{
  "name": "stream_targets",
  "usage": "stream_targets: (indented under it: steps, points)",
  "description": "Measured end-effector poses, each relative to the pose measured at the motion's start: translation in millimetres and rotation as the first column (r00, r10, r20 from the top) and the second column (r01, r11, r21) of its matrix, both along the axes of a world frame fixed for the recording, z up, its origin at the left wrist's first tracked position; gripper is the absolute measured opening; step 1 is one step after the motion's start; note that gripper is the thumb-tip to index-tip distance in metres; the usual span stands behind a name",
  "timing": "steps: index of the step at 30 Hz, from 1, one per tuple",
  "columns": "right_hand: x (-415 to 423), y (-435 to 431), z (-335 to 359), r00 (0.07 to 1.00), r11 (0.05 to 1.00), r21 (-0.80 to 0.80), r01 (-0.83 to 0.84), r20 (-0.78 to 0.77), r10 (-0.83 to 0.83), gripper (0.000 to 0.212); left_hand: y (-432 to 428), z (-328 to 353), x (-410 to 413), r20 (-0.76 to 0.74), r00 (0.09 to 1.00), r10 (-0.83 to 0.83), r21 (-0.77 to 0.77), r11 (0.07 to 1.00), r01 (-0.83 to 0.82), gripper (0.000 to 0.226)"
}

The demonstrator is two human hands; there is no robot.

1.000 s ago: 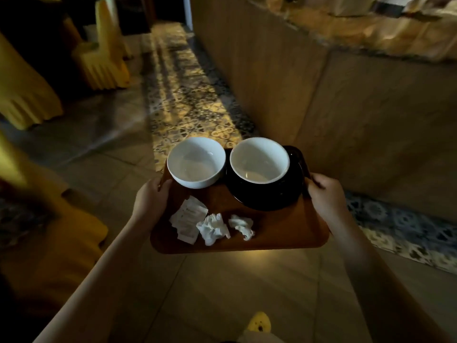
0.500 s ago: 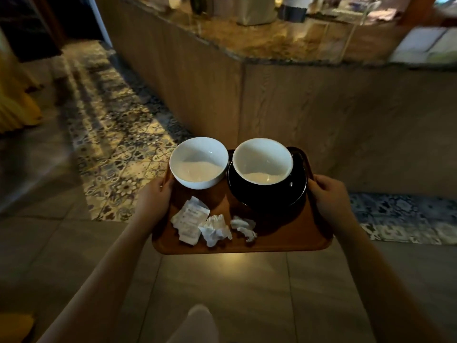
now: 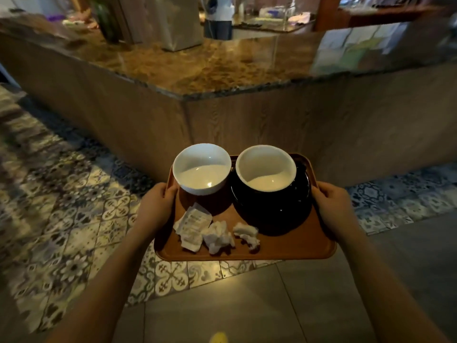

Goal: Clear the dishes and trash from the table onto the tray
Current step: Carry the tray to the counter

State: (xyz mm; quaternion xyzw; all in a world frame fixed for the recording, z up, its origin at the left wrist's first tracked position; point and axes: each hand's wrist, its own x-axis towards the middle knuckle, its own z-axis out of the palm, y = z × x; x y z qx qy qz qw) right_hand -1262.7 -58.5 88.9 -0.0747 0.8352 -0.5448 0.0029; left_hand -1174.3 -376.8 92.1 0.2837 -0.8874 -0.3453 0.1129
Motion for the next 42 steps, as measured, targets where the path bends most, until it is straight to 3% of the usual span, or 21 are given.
stream_targets:
  steps: [8, 26, 42]
  points:
    - [-102.9, -16.1, 11.5, 0.989, 0.991, 0.05, 0.126, -0.091, -0.121, 0.044, -20.1, 19.2, -137.8, 0.005, 0.996, -0.092, 0.001, 0.996, 0.092, 0.031]
    - [-423.6, 52.7, 74.3, 0.984, 0.978, 0.182, 0.1, -0.165, -0.07, 0.048, 49.9, 48.2, -439.8, -0.093, 0.995, -0.036, 0.073, 0.996, 0.043, 0.027]
    - [-657.3, 19.6, 69.9, 0.988, 0.954, 0.285, 0.097, -0.143, -0.058, 0.047, 21.4, 58.6, -665.1, -0.01, 1.0, 0.006, -0.079, 0.997, -0.006, 0.038]
